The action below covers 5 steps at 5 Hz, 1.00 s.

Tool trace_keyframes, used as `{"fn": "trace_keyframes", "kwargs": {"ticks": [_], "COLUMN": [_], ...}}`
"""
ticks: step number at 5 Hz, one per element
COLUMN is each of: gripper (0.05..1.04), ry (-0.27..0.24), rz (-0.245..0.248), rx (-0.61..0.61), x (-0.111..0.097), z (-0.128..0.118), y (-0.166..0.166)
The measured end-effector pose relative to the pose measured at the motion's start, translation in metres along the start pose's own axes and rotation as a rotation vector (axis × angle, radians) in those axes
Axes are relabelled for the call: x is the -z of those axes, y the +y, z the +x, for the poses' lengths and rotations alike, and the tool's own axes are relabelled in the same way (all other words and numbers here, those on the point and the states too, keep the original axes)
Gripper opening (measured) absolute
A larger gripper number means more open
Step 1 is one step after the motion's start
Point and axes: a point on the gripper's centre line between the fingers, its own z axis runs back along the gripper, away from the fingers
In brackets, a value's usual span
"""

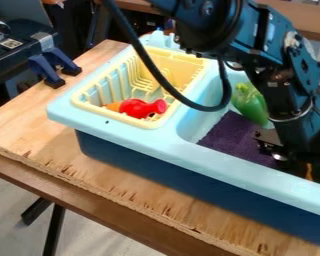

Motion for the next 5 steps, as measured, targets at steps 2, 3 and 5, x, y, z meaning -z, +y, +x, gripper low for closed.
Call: {"fn": "trace_keyframes", "kwargs": {"ticks": [2,3,5], "gripper": [1.01,1.007,1.006], "ry": [-0.133,-0.239,-0.062], "rz": [0.122,0.11,0.276], "rx": [0.024,0.035,0.055], "x": [-0.049,-0.088,-0.143], "z": [0.007,0.019,0.033], "y": [0.006,0.0,-0.004]}}
